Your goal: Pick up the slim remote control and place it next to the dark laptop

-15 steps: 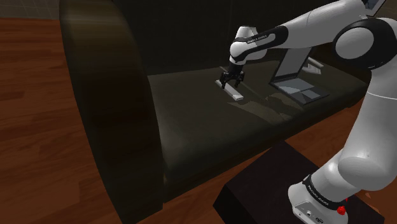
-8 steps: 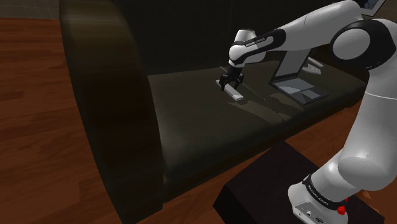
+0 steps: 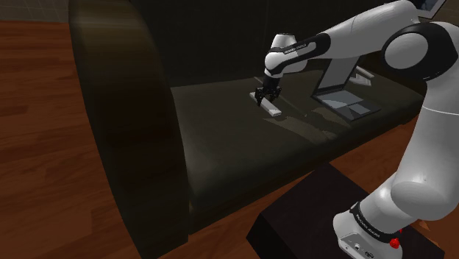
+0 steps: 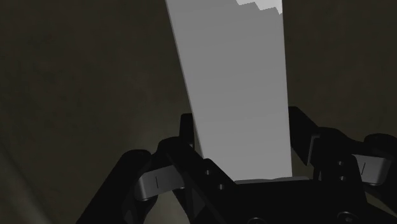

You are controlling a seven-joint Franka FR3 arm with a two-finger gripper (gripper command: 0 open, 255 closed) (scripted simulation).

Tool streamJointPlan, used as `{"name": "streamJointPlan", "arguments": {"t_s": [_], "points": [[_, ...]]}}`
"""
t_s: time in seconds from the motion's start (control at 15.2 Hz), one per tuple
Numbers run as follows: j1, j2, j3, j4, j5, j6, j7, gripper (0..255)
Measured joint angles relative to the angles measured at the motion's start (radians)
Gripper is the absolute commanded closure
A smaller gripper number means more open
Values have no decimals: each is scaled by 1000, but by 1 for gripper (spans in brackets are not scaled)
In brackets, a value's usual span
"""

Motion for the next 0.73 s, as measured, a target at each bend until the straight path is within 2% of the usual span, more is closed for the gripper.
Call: {"name": "streamJointPlan", "arguments": {"t_s": [0.33,0.73], "points": [[0,-2,0,2,0,-5,0,255],[1,-40,-3,26,-5,-66,2,255]]}}
